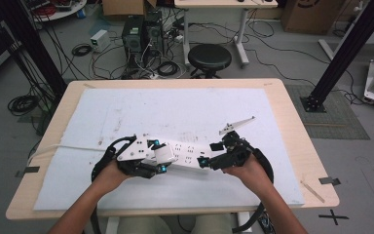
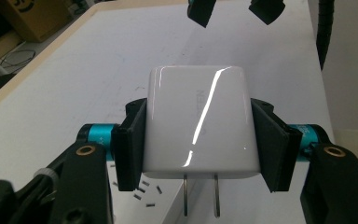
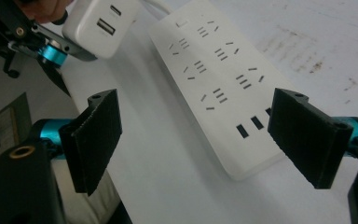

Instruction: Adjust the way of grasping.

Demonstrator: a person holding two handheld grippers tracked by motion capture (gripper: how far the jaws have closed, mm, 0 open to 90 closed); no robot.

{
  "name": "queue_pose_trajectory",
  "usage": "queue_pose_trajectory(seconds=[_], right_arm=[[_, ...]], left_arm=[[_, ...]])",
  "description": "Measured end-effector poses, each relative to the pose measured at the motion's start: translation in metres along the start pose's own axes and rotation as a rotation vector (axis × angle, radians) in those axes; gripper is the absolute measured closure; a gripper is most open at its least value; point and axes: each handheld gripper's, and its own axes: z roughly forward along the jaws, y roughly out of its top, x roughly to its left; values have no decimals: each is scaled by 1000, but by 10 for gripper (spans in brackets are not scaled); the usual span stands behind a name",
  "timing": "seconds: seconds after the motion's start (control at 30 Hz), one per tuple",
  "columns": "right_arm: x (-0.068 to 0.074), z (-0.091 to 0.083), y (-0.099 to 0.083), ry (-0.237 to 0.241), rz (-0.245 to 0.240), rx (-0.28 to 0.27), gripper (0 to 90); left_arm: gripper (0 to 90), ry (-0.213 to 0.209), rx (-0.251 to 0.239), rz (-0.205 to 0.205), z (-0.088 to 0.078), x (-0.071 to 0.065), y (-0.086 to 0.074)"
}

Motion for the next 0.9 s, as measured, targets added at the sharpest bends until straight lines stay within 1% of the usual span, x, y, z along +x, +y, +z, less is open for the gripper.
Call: queue_pose_trajectory(seconds=[0.03,0.07,0.17,0.2,0.23,0.33,0.4,0.47,0.5,0.67,0.73,0.77,0.9], right_arm=[[0,0,0,0,0,0,178],[1,3,3,11,7,5,178],[2,4,3,17,14,7,178],[3,7,5,38,22,10,178],[4,7,6,45,32,16,178],[3,10,7,65,39,8,178],[4,11,9,75,65,13,178],[3,12,10,84,82,8,177],[3,12,10,97,94,10,177],[2,15,13,125,124,13,177],[1,16,14,134,138,11,177],[1,16,14,141,153,12,177],[1,18,15,167,179,20,177]], left_arm=[[425,0,0,0,0,0,0],[425,-7,-2,33,3,-2,0],[425,-10,1,44,4,-2,0],[425,-16,-2,50,6,-3,0],[425,-18,-4,51,7,-3,0],[425,-24,-5,61,10,-4,2],[425,-24,-7,75,11,-6,3],[425,-24,-7,76,13,-7,4],[425,-25,-6,82,13,-7,4],[425,-32,-6,90,17,-9,6],[425,-33,-12,96,18,-9,6],[425,-35,-14,100,18,-10,7],[425,-30,-25,99,21,-10,7]])
